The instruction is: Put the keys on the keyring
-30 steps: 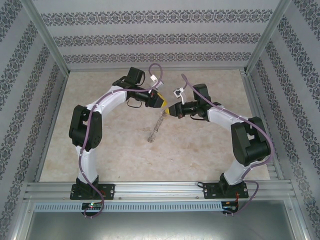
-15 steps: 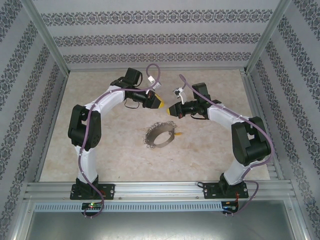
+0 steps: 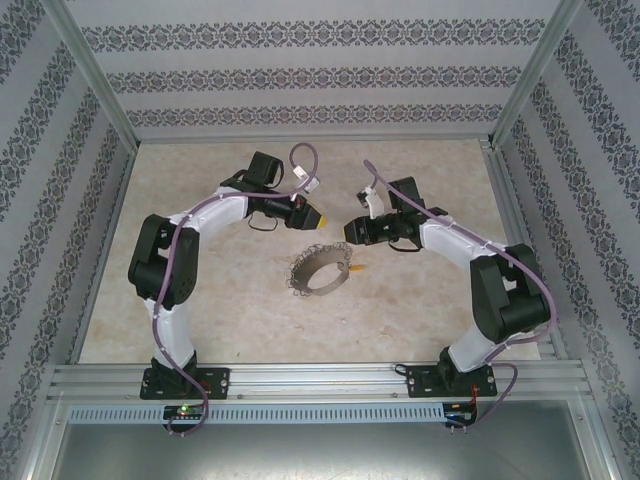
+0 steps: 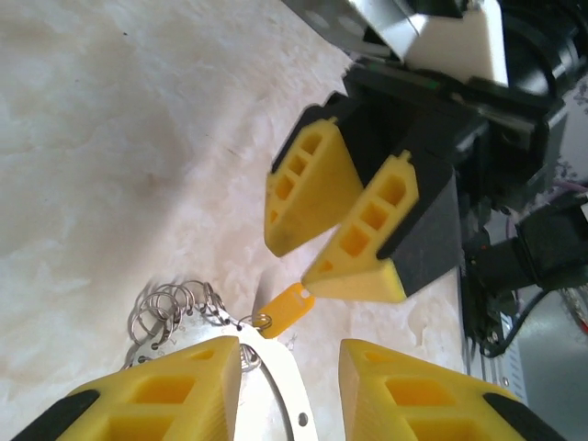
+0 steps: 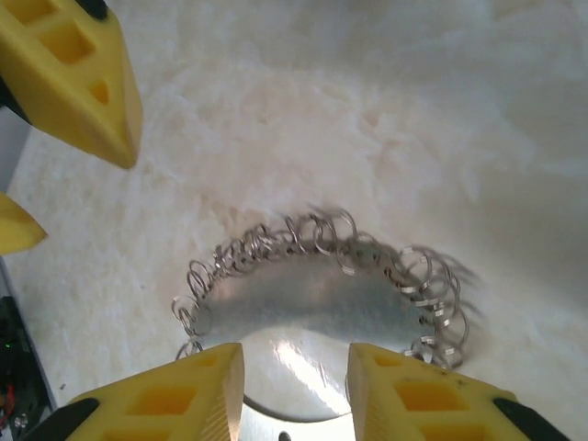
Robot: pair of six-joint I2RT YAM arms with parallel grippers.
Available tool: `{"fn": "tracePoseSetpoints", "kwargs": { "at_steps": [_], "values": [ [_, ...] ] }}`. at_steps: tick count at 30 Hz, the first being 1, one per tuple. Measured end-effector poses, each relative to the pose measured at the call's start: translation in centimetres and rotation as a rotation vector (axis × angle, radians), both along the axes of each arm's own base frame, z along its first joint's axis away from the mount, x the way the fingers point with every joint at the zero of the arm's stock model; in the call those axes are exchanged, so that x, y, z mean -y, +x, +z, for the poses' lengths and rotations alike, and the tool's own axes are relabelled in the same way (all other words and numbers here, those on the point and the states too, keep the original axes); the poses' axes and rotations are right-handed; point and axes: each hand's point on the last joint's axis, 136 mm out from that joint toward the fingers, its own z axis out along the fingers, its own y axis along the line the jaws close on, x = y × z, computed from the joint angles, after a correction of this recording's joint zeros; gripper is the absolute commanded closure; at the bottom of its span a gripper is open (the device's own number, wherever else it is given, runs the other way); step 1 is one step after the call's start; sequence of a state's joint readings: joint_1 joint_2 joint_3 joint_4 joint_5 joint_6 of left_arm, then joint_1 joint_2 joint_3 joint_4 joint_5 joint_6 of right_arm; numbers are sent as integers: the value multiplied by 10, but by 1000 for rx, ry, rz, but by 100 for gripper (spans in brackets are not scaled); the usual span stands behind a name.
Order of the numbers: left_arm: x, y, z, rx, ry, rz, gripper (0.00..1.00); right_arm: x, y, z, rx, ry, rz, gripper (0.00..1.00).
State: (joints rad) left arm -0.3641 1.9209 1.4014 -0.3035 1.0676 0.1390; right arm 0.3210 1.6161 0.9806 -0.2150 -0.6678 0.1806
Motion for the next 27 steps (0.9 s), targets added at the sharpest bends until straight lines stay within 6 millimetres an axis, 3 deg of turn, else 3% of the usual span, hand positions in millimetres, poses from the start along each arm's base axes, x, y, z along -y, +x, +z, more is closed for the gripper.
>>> {"fn": "tracePoseSetpoints", "kwargs": {
  "at_steps": [15,27],
  "values": [
    [-1,16,30,108,-14,110,63,7,-37,-70,-209,-229,1,65],
    [-1,16,30,106,-14,111,63,4,-32,-77,-215,-272,2,72]
  ]
}}
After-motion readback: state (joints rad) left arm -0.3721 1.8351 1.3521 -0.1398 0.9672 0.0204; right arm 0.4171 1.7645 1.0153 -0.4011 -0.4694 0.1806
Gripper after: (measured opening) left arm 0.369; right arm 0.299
